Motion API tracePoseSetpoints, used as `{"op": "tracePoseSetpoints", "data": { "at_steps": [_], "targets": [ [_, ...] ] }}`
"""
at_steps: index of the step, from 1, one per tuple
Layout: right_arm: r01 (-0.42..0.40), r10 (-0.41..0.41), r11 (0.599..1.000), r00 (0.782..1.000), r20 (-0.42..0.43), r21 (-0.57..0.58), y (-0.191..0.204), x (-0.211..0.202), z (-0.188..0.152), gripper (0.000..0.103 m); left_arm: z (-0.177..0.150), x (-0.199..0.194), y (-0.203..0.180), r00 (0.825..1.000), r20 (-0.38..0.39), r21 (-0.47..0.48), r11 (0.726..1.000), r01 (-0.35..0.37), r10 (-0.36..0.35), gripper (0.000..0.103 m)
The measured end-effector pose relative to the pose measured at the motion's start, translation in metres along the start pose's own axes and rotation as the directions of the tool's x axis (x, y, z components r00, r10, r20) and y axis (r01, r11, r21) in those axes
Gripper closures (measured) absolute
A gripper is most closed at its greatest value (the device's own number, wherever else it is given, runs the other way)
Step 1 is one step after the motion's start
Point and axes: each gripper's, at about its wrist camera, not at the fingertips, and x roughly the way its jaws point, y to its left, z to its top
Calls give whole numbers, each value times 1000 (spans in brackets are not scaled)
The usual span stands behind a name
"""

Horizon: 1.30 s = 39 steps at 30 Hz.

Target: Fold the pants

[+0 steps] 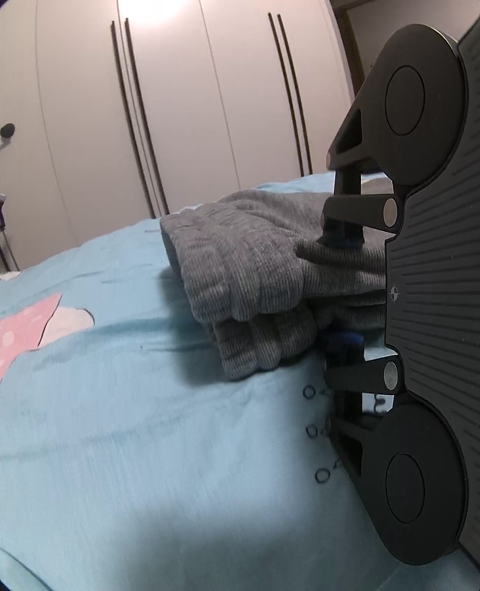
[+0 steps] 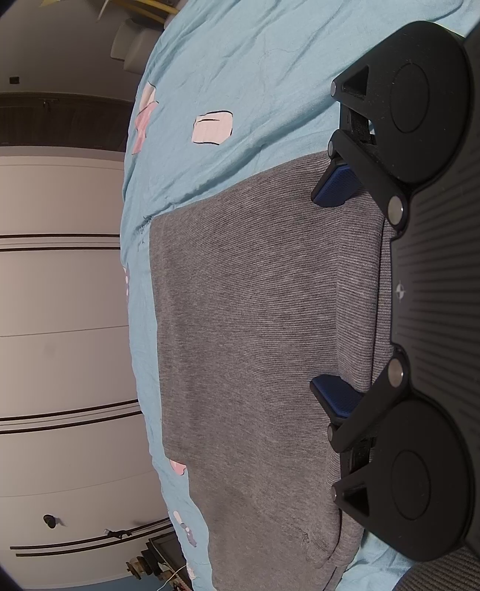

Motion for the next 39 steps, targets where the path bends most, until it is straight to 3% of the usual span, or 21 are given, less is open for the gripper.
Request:
{"op": "tracePoseSetpoints", "data": {
  "at_steps": [5, 13, 22, 27, 31, 35, 39],
  "targets": [
    [3, -3, 1000, 1000, -1, -3, 1, 0, 0, 5, -7, -6, -10, 999, 45, 56, 998, 13, -16, 73],
    [8, -8, 1000, 1000, -3, -8, 1, 0, 1, 5, -17, -21, -37, 992, 110, 154, 987, 41, -59, 76],
    [65, -65, 997, 998, 3, -30, 2, -9, 10, 5, -33, -39, -93, 985, 132, 312, 948, 68, -114, 80],
    [79, -83, 989, 996, 25, 121, -22, -21, 19, 5, -58, -42, -152, 984, 113, 444, 893, 76, -140, 82],
    [63, -84, 962, 994, 69, 265, -49, -36, 25, 5, -98, -33, -207, 986, 63, 555, 827, 92, -152, 84],
    [39, -80, 927, 992, 94, 373, -72, -47, 24, 5, -149, -14, -248, 988, -16, 664, 737, 127, -155, 85],
    [21, -62, 895, 995, 77, 445, -86, -48, 18, 5, -185, 12, -261, 987, -103, 691, 705, 162, -125, 86]
  ]
}}
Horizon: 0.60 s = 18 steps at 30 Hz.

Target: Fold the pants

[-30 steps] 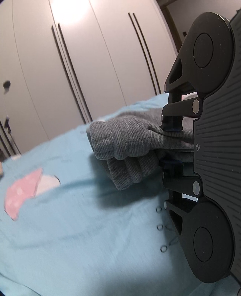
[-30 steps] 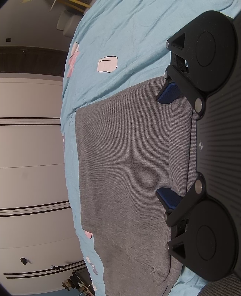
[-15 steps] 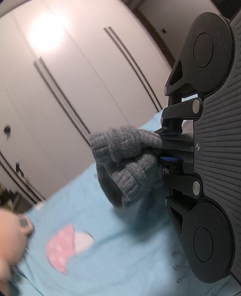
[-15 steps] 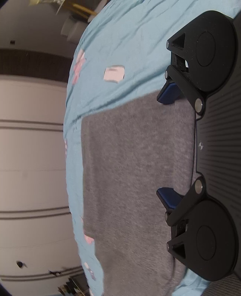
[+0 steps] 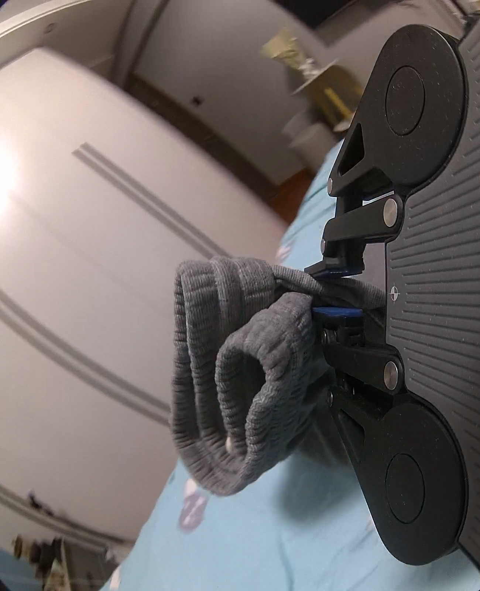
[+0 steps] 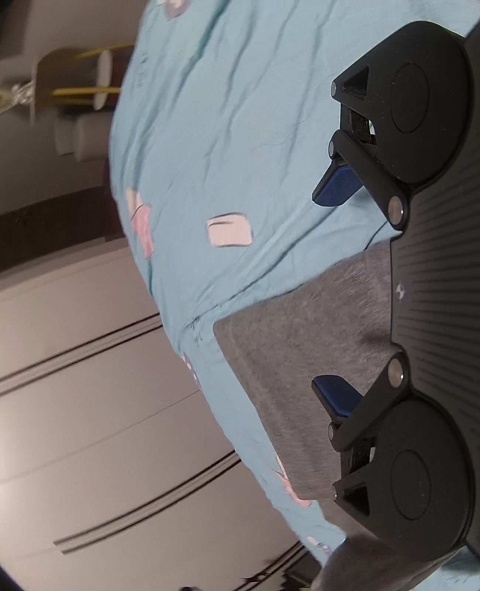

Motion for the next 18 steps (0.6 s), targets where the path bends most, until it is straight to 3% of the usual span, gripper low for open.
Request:
{"op": "tracePoseSetpoints", "data": {
  "at_steps": [6, 10, 12, 13, 14, 15, 17, 18],
  "targets": [
    [-40, 41, 995, 999, -16, 96, -10, 5, 1, 5, -36, 31, -68, 993, -115, 178, 982, 57, -37, 86],
    [-43, 47, 991, 999, -24, 126, -13, 8, 0, 5, -79, 60, -121, 978, -201, 336, 934, 126, -60, 85],
    [-46, 49, 989, 999, -23, 140, -15, 9, 2, 5, -100, 78, -143, 952, -294, 394, 896, 206, -90, 76],
    [-41, 45, 989, 999, -22, 145, -16, 10, 2, 5, -113, 86, -154, 925, -368, 410, 875, 257, -99, 72],
    [-36, 39, 989, 999, -22, 146, -17, 10, 2, 5, -125, 97, -160, 889, -450, 409, 865, 293, -88, 59],
    [-29, 33, 989, 999, -26, 145, -18, 10, 1, 5, -136, 107, -163, 853, -518, 401, 862, 311, -67, 57],
    [-34, 37, 989, 999, -25, 143, -18, 13, 1, 5, -145, 109, -158, 829, -557, 383, 871, 308, -48, 50],
    [-35, 40, 989, 999, -29, 142, -19, 14, 1, 5, -143, 105, -154, 830, -556, 371, 877, 306, -54, 37]
  ]
}}
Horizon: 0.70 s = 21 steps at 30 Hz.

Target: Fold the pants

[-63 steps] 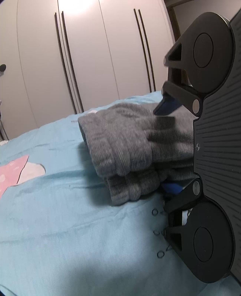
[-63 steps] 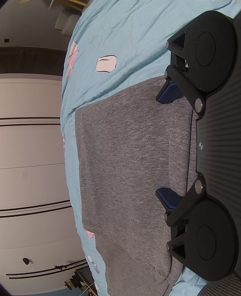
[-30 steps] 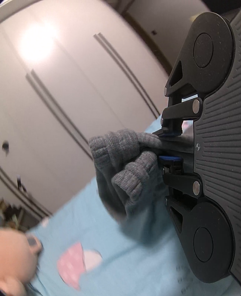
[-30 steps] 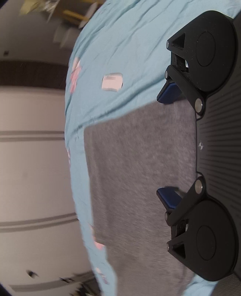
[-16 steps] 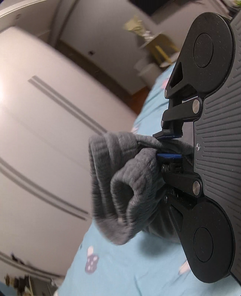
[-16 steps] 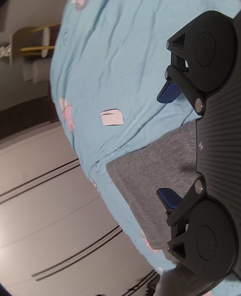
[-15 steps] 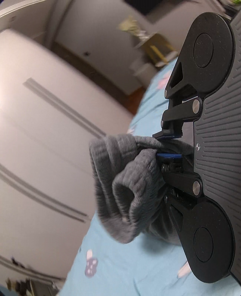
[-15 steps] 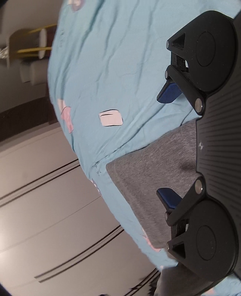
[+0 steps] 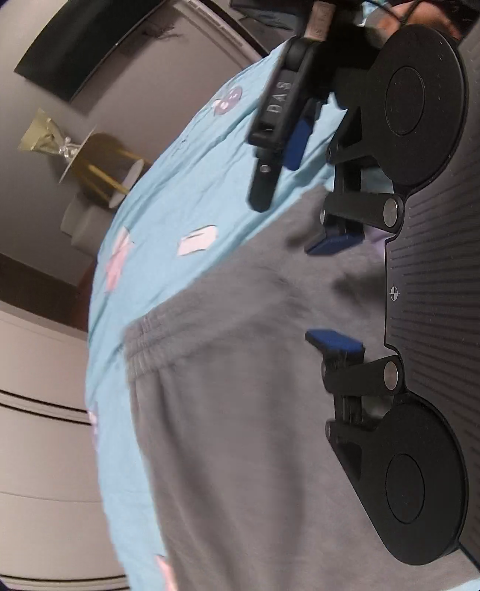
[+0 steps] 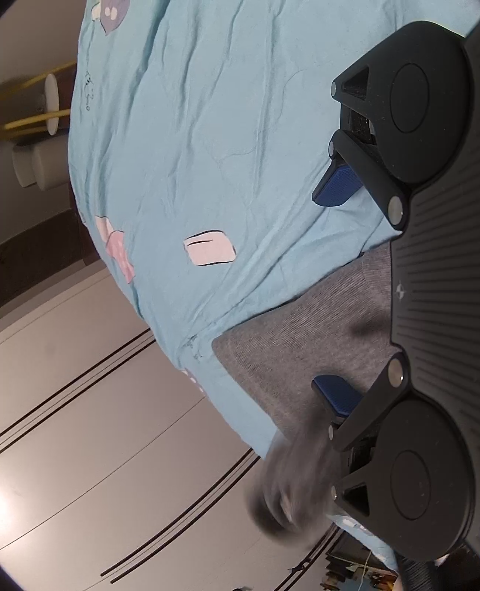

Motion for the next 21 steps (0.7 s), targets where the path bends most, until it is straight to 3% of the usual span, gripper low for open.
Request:
{"op": "tracePoseSetpoints", "data": {
  "at_steps": [2, 3, 6, 7, 10, 11, 13, 15, 21],
  "targets": [
    [-13, 13, 1000, 1000, -5, -3, 0, 1, 0, 5, -13, -24, 19, 999, 54, -61, 998, 4, 0, 13],
    [-22, 22, 1000, 1000, -8, -6, 1, 2, 0, 5, -22, -39, 26, 996, 92, -97, 995, 5, 4, 7],
    [-71, 70, 997, 997, -26, -21, 7, 6, -2, 5, -48, -86, 63, 977, 205, -265, 964, 8, 49, 7],
    [-93, 92, 995, 995, -32, -26, 10, 7, -3, 5, -55, -98, 74, 969, 235, -339, 941, 8, 76, 6],
    [-197, 195, 980, 979, -57, -25, 21, 10, -5, 5, -84, -132, 113, 928, 319, -563, 826, 23, 191, 5],
    [-223, 222, 975, 972, -77, -6, 24, 15, -6, 5, -96, -140, 124, 918, 318, -620, 784, 11, 239, 4],
    [-250, 253, 967, 961, -113, 46, 28, 28, -6, 5, -107, -143, 140, 913, 270, -687, 726, -39, 305, 4],
    [-256, 263, 964, 957, -125, 70, 33, 39, -6, 5, -117, -141, 147, 913, 219, -720, 689, -88, 345, 4],
    [-200, 205, 978, 973, -106, 58, 53, 64, -5, 5, -122, -124, 157, 936, 137, -746, 656, -117, 323, 4]
  ]
}}
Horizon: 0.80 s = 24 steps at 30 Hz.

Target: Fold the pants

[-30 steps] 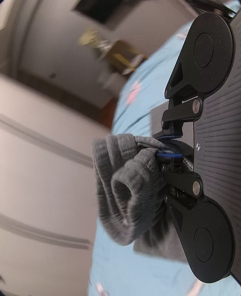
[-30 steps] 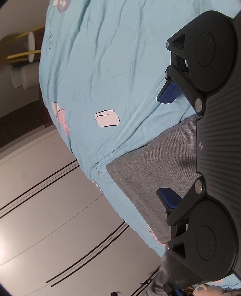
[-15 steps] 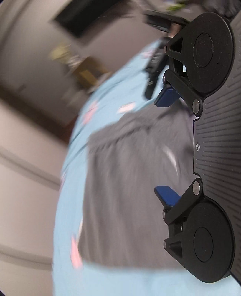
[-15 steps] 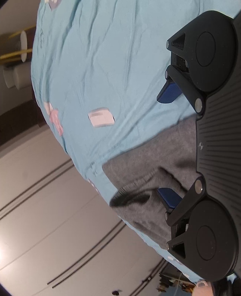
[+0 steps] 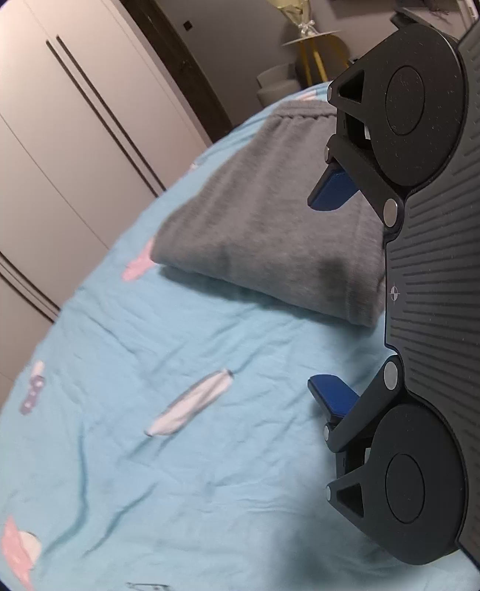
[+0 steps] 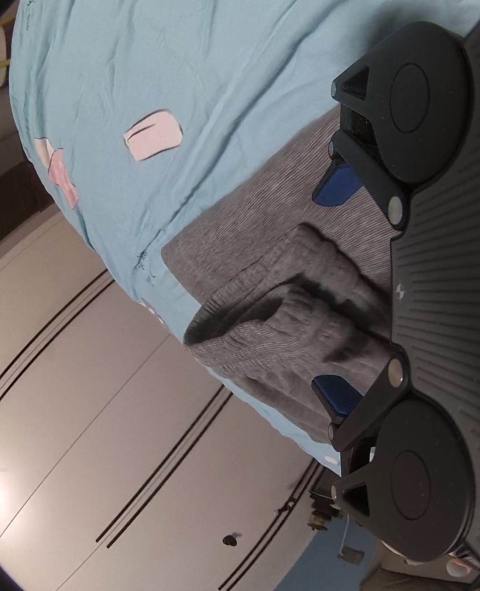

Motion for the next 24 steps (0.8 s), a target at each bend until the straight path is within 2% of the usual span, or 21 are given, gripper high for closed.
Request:
{"op": "tracePoseSetpoints", "data": {
  "at_steps": [1, 2, 3, 7, 10, 13, 14, 16, 18, 24],
  "targets": [
    [7, -7, 1000, 1000, 5, -3, 3, 3, 1, 6, 0, 1, 2, 1000, -13, -3, 1000, -5, 4, 4],
    [-10, 10, 1000, 1000, 9, -9, 7, 3, 2, 13, 0, 4, 3, 1000, -23, -4, 1000, -5, 5, 4],
    [-13, 13, 1000, 1000, 15, -15, 9, 2, 3, 30, -1, 4, 1, 1000, -28, -5, 1000, -6, 5, 4],
    [-16, 16, 1000, 1000, 8, -4, 2, 7, 1, 30, -2, 8, 7, 999, -39, -21, 1000, -10, 9, 4],
    [-56, 58, 997, 998, -33, 52, -4, 14, 4, 14, -3, 10, 9, 998, -54, -42, 999, -13, 11, 4],
    [-24, 25, 999, 999, -36, 27, 6, 19, 3, 11, -4, 13, 10, 997, -68, -46, 999, -27, 24, 4],
    [-11, 11, 1000, 999, -36, 22, 9, 22, 3, 12, -5, 14, 10, 997, -71, -45, 998, -34, 31, 4],
    [24, -23, 1000, 999, -36, 8, 12, 22, 4, 33, -5, 13, 10, 997, -72, -42, 999, -34, 31, 4],
    [8, -9, 1000, 1000, -24, -18, 14, 16, 4, 39, -6, 13, 10, 998, -64, -41, 999, -28, 26, 4],
    [12, -13, 996, 1000, -11, -87, 19, 5, 1, 41, -7, 17, 4, 993, -76, -6, 996, -92, 92, 4]
  ]
}}
